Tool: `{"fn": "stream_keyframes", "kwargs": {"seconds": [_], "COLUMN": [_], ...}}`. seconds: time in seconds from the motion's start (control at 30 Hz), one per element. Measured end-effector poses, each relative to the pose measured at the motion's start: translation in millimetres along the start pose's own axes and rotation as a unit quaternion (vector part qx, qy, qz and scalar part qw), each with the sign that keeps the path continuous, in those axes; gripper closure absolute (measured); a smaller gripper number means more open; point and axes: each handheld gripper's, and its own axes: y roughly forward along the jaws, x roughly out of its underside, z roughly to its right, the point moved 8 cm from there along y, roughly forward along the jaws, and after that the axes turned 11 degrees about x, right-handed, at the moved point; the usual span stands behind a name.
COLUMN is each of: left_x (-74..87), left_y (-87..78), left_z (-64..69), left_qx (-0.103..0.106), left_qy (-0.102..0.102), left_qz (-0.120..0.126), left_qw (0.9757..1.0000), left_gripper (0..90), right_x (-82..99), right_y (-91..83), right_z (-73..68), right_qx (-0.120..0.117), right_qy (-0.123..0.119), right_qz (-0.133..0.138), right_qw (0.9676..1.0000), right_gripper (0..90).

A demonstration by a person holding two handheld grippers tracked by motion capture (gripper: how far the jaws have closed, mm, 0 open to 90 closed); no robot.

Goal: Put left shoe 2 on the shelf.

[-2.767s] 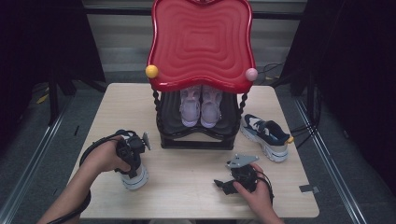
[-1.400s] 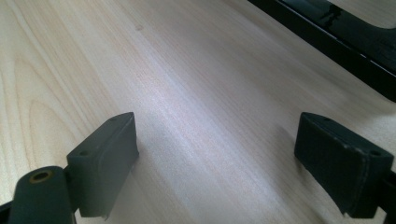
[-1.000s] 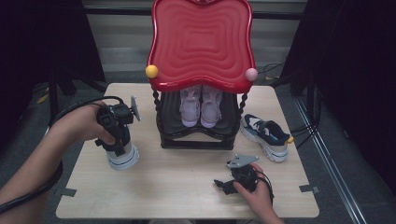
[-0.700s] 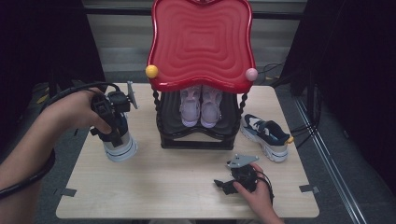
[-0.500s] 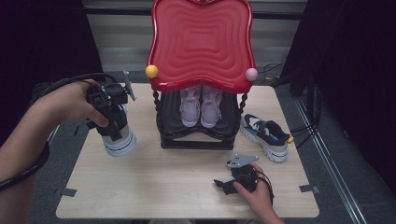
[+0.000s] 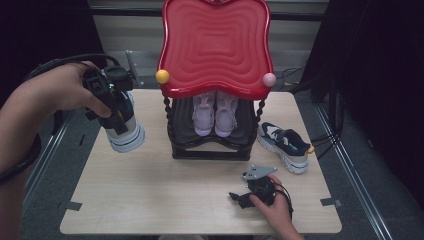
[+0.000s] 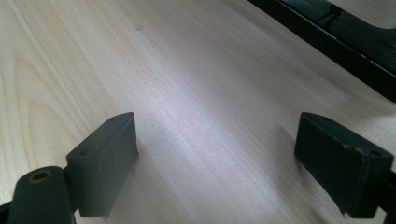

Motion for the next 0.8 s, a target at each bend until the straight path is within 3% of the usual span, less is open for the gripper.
{"fn": "stream_keyframes", "kwargs": {"seconds": [0.5, 0.8], "left_x": [-13.6, -24.3], "left_y": [-26.9, -48.4], "left_z": [5.9, 12.9], "left_qx": [-0.02, -0.041], "left_qy": [0.004, 0.021], "left_qz": [-0.005, -0.008], "left_qw": [0.9998, 0.9989], "left_gripper": [74.6, 74.6], "right_x": [0.0, 0.0], "right_y": [0.1, 0.1], "right_z": [-0.2, -0.2], "right_qx": [0.0, 0.0], "right_qy": [0.002, 0.002], "right_qz": [-0.001, -0.001], "right_qw": [1.0, 1.0], "right_gripper": [12.4, 12.4]}}
